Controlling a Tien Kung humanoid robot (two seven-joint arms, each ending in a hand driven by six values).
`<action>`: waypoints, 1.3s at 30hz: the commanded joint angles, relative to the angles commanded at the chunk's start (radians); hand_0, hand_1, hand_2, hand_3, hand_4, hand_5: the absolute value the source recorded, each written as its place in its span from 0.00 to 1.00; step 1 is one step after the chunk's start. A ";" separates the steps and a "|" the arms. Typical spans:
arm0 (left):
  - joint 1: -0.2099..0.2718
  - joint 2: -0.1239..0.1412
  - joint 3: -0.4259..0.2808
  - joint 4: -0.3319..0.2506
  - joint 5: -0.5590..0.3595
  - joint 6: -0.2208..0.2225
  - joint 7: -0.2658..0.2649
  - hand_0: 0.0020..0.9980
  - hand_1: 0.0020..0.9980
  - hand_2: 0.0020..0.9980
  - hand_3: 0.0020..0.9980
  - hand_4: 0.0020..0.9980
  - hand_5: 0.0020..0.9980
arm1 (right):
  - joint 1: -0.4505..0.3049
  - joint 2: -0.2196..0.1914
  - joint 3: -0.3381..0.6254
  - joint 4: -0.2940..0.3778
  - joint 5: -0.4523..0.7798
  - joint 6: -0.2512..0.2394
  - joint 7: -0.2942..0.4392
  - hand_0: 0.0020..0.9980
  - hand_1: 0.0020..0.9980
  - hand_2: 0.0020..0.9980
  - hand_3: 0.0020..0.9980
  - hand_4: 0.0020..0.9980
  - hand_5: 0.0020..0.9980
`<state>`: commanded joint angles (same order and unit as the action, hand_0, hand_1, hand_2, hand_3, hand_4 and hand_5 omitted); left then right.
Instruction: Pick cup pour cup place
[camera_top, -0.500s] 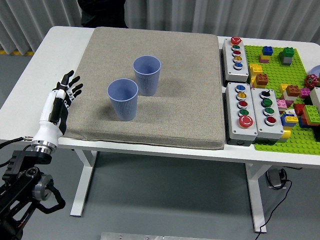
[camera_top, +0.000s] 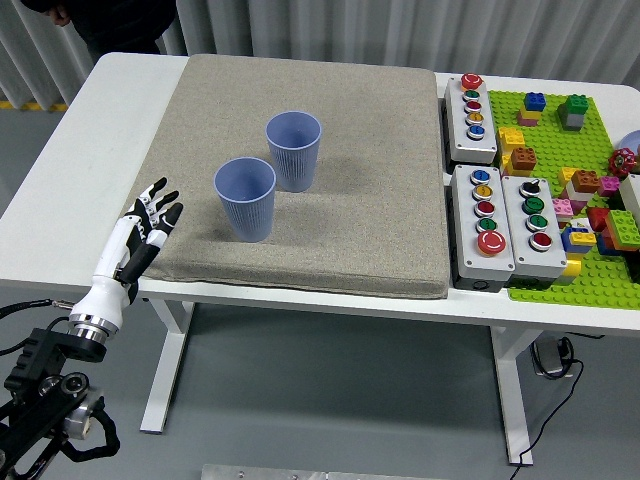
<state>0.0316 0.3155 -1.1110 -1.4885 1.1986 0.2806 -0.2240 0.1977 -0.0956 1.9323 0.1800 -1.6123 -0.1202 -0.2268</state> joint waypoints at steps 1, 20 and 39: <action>-0.001 -0.003 0.000 0.009 0.017 0.000 0.005 0.89 0.90 1.00 1.00 0.95 0.39 | -0.001 0.000 -0.001 0.000 0.001 0.000 0.000 0.70 0.63 0.60 0.59 0.00 0.26; -0.063 -0.044 0.048 0.058 0.155 -0.036 0.067 0.92 0.93 1.00 1.00 0.94 0.32 | 0.006 -0.002 -0.015 0.000 0.020 -0.003 0.002 0.70 0.63 0.60 0.59 0.00 0.26; -0.220 -0.113 0.065 0.204 0.235 -0.050 0.096 0.92 0.92 1.00 1.00 0.94 0.33 | 0.014 -0.002 -0.022 0.000 0.035 -0.008 0.004 0.70 0.63 0.59 0.59 0.00 0.26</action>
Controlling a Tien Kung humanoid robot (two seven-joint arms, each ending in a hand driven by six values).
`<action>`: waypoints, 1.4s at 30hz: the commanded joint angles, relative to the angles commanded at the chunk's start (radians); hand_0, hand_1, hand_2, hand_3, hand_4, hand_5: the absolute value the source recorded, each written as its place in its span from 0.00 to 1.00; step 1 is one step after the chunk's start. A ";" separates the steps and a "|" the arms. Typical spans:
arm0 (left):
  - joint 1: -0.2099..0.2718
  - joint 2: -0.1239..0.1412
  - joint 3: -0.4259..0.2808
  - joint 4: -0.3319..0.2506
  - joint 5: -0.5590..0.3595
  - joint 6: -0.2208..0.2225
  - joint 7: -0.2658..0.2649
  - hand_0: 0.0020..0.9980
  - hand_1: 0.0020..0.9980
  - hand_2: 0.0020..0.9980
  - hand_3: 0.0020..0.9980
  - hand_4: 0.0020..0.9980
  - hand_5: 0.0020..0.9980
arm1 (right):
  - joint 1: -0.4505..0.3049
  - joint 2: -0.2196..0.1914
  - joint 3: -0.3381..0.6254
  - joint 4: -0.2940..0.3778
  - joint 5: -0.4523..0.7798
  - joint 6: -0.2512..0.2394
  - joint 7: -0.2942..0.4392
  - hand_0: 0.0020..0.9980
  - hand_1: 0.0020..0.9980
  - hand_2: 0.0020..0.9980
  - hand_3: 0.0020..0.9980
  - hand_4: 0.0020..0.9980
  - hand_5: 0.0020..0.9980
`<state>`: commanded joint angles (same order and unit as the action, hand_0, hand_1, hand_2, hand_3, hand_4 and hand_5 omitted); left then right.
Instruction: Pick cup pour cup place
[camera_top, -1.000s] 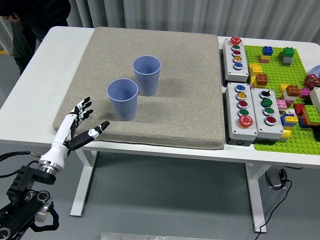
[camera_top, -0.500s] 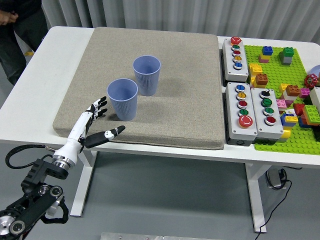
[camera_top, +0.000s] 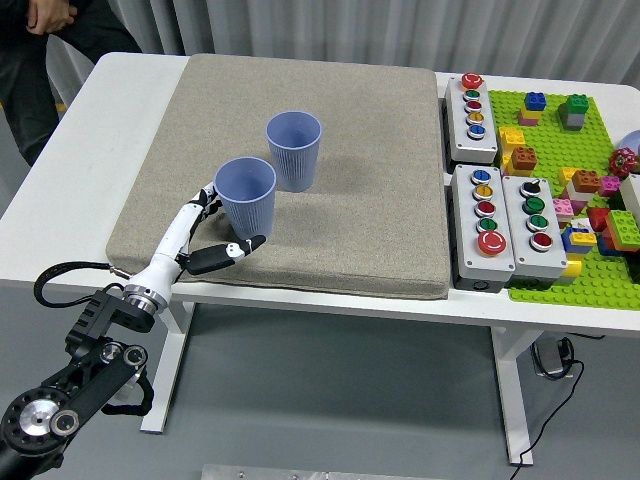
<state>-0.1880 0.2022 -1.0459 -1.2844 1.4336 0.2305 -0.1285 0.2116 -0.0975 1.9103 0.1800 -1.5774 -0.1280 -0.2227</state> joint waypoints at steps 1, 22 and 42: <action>-0.010 -0.006 0.001 0.010 -0.001 0.000 0.000 0.92 0.92 1.00 1.00 0.94 0.33 | 0.000 0.000 0.000 0.000 -0.001 0.000 0.000 0.70 0.63 0.59 0.59 0.00 0.26; -0.064 -0.023 0.014 0.050 0.009 -0.007 0.005 0.92 0.93 1.00 1.00 0.94 0.35 | -0.001 0.000 0.001 0.000 -0.003 0.001 -0.001 0.70 0.63 0.59 0.59 0.00 0.25; -0.123 -0.048 0.019 0.125 -0.021 -0.009 -0.004 0.92 0.93 1.00 1.00 0.94 0.37 | 0.003 0.000 -0.002 0.000 0.000 0.002 0.000 0.70 0.63 0.59 0.59 0.00 0.24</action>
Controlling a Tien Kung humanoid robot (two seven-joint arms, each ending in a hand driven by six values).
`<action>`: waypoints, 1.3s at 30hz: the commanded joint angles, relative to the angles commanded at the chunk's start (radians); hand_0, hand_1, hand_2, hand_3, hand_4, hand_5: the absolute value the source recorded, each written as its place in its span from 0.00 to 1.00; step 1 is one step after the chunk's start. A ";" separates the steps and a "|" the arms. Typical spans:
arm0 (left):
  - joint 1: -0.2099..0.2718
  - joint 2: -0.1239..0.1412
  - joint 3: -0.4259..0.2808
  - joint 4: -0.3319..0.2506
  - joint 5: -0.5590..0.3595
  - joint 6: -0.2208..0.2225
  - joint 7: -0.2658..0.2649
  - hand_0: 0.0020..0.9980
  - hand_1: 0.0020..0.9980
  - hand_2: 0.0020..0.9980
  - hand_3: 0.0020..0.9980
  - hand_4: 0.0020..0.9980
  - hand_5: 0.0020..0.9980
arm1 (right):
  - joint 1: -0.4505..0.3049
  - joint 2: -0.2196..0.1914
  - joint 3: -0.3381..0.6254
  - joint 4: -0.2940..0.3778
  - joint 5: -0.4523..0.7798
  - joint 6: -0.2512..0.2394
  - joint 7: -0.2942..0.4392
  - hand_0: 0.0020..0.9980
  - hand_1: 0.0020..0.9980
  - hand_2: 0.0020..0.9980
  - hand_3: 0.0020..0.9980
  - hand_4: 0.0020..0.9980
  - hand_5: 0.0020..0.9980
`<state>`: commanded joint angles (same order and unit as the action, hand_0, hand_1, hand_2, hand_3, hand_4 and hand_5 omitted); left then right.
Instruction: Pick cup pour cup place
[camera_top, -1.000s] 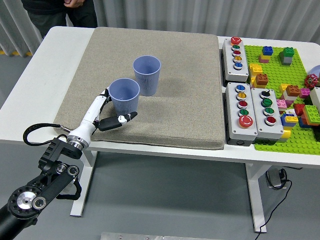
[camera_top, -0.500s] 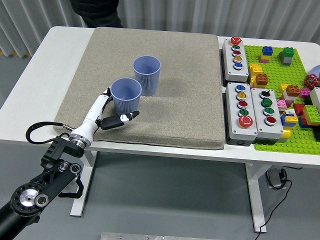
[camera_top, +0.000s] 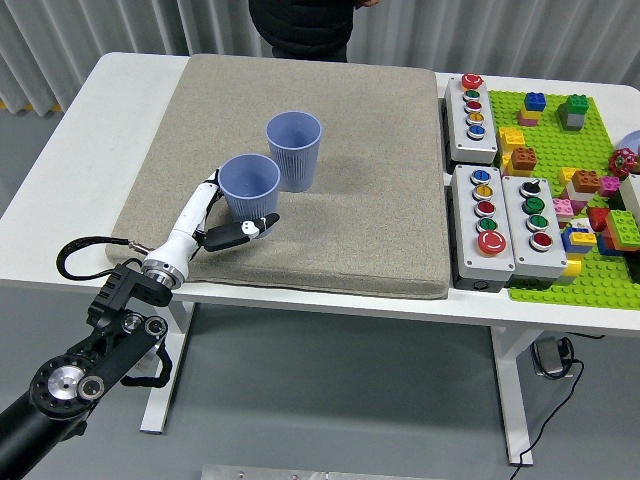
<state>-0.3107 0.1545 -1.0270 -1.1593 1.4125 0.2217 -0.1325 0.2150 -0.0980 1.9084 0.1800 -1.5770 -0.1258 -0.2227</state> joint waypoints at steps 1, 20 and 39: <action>-0.005 -0.002 0.002 0.005 -0.003 0.000 -0.001 0.92 0.93 1.00 1.00 0.94 0.37 | 0.001 0.000 0.000 0.000 0.000 0.000 0.000 0.70 0.63 0.59 0.59 0.00 0.24; -0.053 -0.029 0.027 0.076 -0.046 0.016 -0.022 0.83 0.82 0.92 0.95 0.94 0.39 | 0.011 -0.001 -0.002 0.000 0.005 0.000 0.000 0.70 0.63 0.60 0.59 0.00 0.25; -0.054 -0.035 0.055 0.067 -0.060 0.014 -0.053 0.62 0.52 0.52 0.52 0.92 0.35 | 0.014 -0.002 -0.001 0.000 0.001 0.002 -0.001 0.70 0.63 0.60 0.59 0.00 0.26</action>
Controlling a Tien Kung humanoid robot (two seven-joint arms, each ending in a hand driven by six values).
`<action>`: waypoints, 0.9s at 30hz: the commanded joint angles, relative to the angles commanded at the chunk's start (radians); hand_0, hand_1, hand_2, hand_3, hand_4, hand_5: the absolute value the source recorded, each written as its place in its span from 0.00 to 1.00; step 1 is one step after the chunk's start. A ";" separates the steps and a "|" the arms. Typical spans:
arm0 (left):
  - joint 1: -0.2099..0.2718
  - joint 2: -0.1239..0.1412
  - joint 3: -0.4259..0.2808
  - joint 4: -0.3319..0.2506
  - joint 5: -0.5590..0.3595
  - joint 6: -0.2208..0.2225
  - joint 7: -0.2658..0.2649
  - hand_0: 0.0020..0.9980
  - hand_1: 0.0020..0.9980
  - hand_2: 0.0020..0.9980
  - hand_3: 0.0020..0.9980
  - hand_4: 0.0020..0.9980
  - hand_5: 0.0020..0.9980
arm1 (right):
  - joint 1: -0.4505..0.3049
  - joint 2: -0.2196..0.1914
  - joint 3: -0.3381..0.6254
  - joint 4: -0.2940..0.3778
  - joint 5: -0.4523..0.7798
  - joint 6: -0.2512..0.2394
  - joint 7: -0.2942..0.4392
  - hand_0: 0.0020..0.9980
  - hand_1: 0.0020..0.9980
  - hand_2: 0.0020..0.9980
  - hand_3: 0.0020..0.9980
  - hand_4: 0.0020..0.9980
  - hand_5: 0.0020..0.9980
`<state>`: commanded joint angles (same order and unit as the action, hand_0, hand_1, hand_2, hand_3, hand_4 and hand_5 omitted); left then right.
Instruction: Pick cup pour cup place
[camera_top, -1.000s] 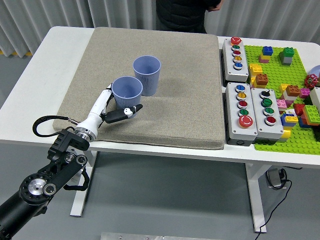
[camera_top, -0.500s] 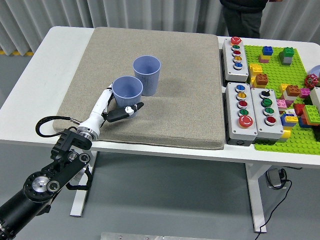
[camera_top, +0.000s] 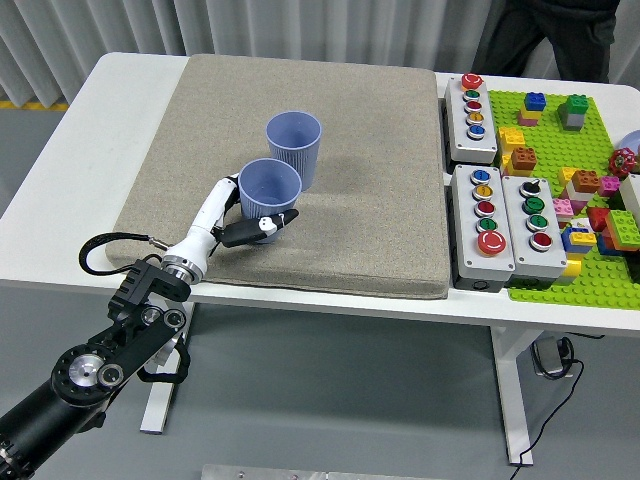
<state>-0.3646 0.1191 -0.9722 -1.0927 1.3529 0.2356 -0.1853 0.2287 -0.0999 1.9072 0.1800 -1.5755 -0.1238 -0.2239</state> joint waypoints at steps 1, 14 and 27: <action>0.001 0.001 0.000 0.001 -0.001 0.000 -0.001 0.62 0.52 0.52 0.52 0.92 0.35 | 0.000 0.000 0.000 0.000 0.000 0.000 0.000 0.70 0.63 0.60 0.59 0.00 0.26; 0.009 0.047 -0.101 -0.076 0.146 0.007 0.044 0.57 0.45 0.47 0.47 0.90 0.31 | 0.000 -0.003 -0.001 0.000 0.001 0.001 0.002 0.70 0.63 0.60 0.59 0.00 0.26; -0.076 0.195 -0.061 -0.119 0.322 -0.096 0.161 0.55 0.44 0.46 0.47 0.90 0.31 | 0.001 -0.009 -0.009 0.000 0.016 -0.002 0.005 0.70 0.63 0.60 0.59 0.00 0.26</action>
<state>-0.4407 0.3139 -1.0332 -1.2116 1.6751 0.1392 -0.0241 0.2292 -0.1090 1.8987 0.1800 -1.5590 -0.1256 -0.2190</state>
